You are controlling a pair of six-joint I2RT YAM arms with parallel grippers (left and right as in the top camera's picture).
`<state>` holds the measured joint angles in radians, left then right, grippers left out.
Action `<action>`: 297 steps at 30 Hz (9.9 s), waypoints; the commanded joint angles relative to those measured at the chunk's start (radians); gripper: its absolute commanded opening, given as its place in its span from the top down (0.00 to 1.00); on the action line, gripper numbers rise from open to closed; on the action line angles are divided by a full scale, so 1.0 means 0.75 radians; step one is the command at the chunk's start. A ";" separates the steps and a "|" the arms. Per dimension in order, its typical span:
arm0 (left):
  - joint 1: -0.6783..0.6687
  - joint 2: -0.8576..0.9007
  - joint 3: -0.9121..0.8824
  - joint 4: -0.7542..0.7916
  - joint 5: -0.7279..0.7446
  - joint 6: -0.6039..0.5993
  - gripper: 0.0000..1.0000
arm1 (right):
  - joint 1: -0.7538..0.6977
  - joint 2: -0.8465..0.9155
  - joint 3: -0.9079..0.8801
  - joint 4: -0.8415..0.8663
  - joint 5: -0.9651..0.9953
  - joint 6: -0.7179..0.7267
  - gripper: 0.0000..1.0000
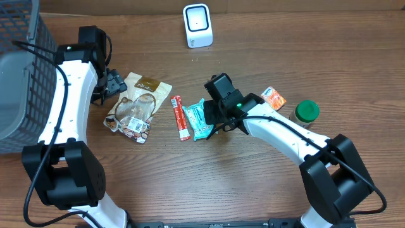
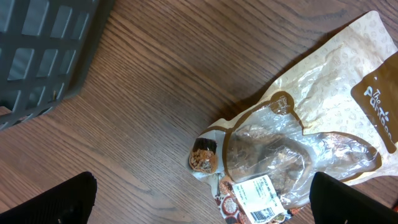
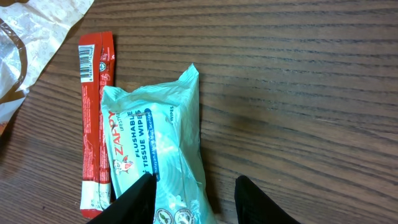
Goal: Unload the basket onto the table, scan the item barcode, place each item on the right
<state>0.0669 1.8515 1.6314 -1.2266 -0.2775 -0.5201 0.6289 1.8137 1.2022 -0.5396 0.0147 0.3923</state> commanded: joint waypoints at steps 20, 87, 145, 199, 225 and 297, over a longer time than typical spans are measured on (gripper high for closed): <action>-0.006 -0.011 0.023 0.002 -0.014 0.001 0.00 | -0.002 0.009 -0.009 0.032 -0.013 0.006 0.58; -0.006 -0.011 0.023 0.002 -0.014 0.001 0.00 | 0.046 -0.048 0.089 -0.302 0.631 -0.036 0.59; -0.005 -0.011 0.023 0.002 -0.014 0.001 0.00 | -0.376 -0.004 -0.243 0.019 -0.186 -0.002 0.70; -0.011 -0.011 0.023 0.002 -0.014 0.001 0.00 | 0.106 -0.094 -0.050 0.060 0.603 0.011 0.52; -0.011 -0.011 0.023 0.002 -0.014 0.001 0.00 | 0.092 0.198 -0.050 0.117 0.508 0.214 0.95; -0.011 -0.011 0.023 0.002 -0.014 0.001 0.00 | 0.233 0.483 0.613 -0.250 0.400 -0.013 0.28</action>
<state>0.0654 1.8515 1.6314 -1.2266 -0.2775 -0.5201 0.7876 2.1593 1.6581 -0.7345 0.2436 0.4030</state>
